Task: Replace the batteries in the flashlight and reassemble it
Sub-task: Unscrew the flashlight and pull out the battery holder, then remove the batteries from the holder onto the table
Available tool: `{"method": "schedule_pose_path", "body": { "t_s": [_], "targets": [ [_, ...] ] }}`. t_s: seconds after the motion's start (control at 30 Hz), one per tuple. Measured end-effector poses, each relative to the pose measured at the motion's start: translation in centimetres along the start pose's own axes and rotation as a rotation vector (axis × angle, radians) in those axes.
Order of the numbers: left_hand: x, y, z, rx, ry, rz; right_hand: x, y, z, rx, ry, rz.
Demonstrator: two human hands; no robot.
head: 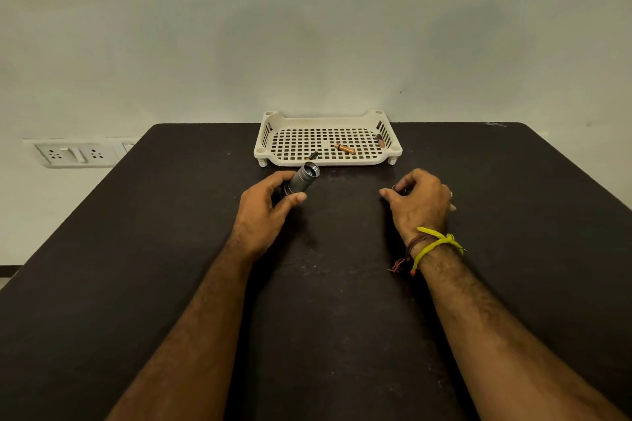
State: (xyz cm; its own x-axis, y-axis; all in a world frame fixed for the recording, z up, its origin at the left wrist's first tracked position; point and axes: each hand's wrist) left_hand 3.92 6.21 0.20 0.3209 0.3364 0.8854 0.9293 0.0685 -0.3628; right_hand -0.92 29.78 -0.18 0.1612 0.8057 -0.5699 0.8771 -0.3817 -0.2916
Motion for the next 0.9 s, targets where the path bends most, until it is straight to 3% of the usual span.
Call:
{"method": "schedule_pose_path", "body": {
  "t_s": [0.07,0.13,0.17,0.27,0.37,0.47,0.73,0.9],
  "targets": [
    [0.0,0.0,0.0,0.016,0.008,0.011,-0.6,0.4,-0.1,0.091,-0.058,-0.073],
    [0.1,0.1,0.0,0.058,-0.003,0.054,-1.8,1.0,-0.4,0.177,-0.293,-0.163],
    [0.2,0.2,-0.1,0.077,-0.025,0.092,-2.5,1.5,-0.5,0.138,-0.445,-0.182],
    [0.7,0.2,-0.2,0.066,-0.172,0.230,-4.8,3.7,-0.1,-0.268,-0.804,-0.066],
    [1.6,0.2,-0.4,0.056,-0.298,0.353,-5.9,4.9,0.0,-0.629,-0.998,0.119],
    [3.0,0.5,-0.1,0.098,-0.263,0.445,-5.7,4.6,-0.6,-0.794,-1.135,0.179],
    [4.8,0.9,0.7,0.159,0.055,0.453,-5.1,4.0,-0.5,-0.960,-1.235,0.220],
    [3.9,0.5,-0.8,0.119,-0.050,0.348,-4.6,3.5,-0.1,-0.812,-1.297,0.209]
  ]
}}
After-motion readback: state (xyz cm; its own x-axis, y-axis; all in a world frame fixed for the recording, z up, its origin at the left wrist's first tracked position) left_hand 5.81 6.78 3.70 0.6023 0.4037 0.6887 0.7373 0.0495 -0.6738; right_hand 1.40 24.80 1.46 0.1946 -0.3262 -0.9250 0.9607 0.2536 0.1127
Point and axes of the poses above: each hand's wrist, its own y-axis away from the middle knuckle, its own z-axis out of the palm, x = y × z, and after that the axes turned 14 degrees about y, right-handed
